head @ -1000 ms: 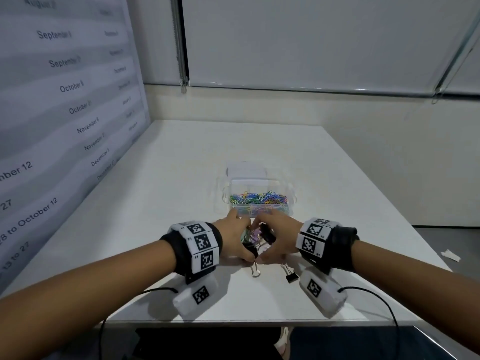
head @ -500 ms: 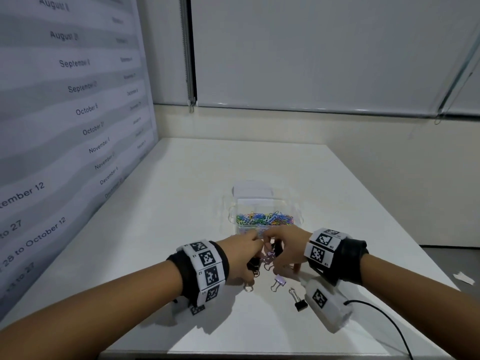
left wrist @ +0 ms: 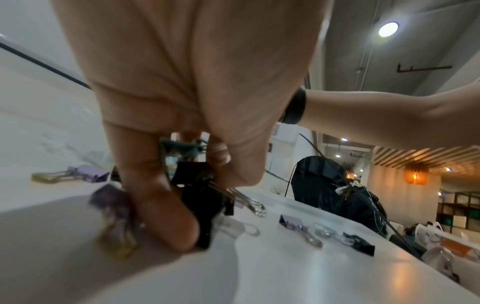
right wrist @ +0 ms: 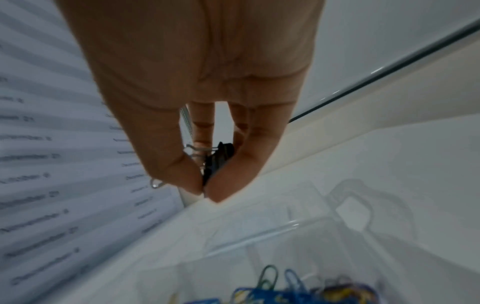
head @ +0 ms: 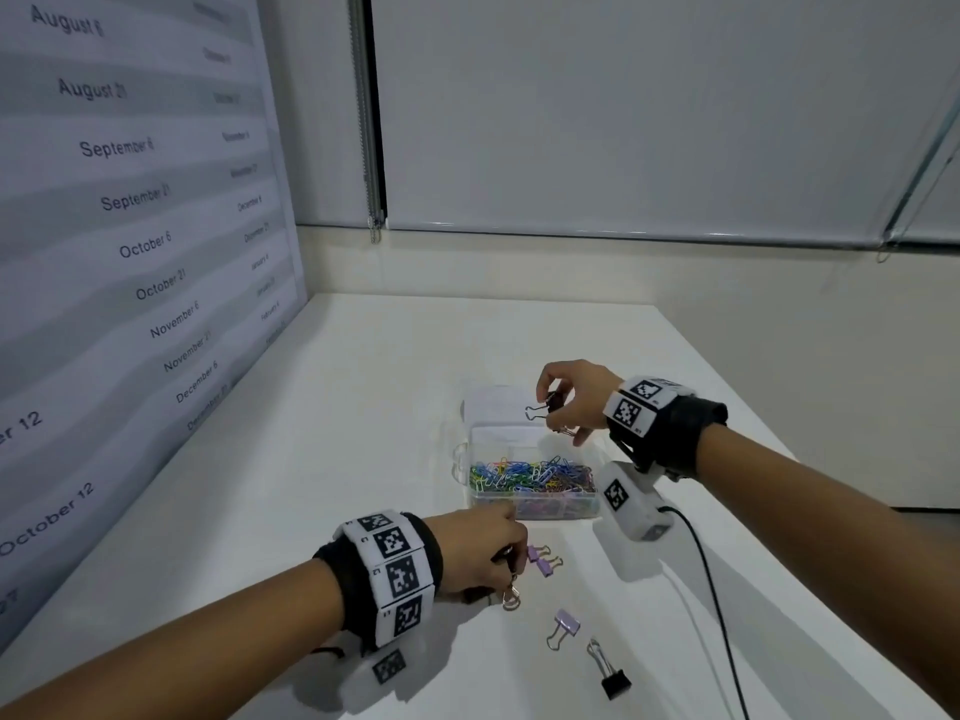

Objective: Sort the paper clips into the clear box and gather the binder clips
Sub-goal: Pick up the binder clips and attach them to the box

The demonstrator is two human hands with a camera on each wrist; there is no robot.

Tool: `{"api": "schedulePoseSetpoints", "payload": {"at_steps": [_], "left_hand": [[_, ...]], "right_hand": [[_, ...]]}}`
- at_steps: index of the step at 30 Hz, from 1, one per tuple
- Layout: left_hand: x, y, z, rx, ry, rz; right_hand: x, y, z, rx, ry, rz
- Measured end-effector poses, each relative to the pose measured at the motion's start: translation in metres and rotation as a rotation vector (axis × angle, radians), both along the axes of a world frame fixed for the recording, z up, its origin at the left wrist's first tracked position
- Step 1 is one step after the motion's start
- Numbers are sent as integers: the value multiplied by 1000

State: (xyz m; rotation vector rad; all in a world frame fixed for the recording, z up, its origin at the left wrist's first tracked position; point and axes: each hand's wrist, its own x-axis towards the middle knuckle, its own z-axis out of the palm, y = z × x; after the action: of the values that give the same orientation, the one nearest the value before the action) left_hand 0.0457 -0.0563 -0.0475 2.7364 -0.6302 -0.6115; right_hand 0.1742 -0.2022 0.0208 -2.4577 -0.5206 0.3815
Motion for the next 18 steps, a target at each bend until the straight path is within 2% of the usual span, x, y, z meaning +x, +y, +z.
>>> {"api": "schedulePoseSetpoints", "payload": {"at_steps": [5,9,14,18], "left_hand": [[6,4,-2,-82,18,-15],[10,9,1,-213,23,13],[14,13,18,-385,125,112],[28,17,38,-500,111,215]], "right_hand": [[22,6,-23,-131,-51,14],[23,0,-24,-144,-115,28],[8,-13,-23,-307,-122,198],[-3,-19,-28,-273,-179,216]]}}
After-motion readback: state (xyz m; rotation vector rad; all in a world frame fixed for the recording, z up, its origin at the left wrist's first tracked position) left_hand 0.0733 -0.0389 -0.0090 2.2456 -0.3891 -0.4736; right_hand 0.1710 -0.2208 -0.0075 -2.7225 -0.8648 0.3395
